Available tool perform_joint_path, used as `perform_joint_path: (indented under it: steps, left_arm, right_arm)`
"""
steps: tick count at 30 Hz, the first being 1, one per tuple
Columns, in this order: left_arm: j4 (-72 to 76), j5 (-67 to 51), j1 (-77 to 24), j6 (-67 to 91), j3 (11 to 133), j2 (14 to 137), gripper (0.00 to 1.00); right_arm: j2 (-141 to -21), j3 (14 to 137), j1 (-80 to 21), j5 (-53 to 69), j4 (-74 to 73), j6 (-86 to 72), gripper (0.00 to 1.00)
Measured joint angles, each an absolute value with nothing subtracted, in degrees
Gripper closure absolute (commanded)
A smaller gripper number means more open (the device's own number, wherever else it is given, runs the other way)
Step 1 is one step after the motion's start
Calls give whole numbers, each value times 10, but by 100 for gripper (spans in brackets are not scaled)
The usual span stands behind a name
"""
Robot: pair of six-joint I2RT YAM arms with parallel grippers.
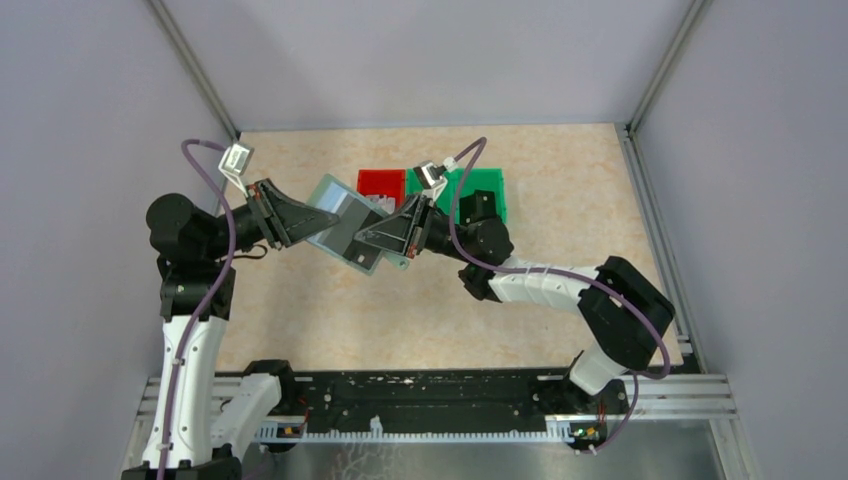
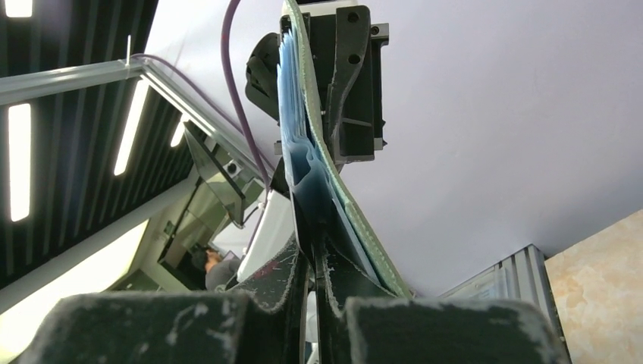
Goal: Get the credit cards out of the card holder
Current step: Remove the credit card from the card holder.
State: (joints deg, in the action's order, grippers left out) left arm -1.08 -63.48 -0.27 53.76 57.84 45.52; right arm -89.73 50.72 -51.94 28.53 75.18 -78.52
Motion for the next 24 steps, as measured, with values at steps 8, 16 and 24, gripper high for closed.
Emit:
perform_joint_path:
  steps: [8,16,24]
  left_arm:
    - [-18,-636,-3,528,584,462,94]
    - [-29,-633,-3,501,610,463,95]
    - [-53,-630,-3,459,616,467,94]
  right_arm:
    - [-865,457,-511,283,754,-775,100]
    - [-740,328,-451,303,689,-752,100]
    - [-607,418,-286,364,280,-589,100]
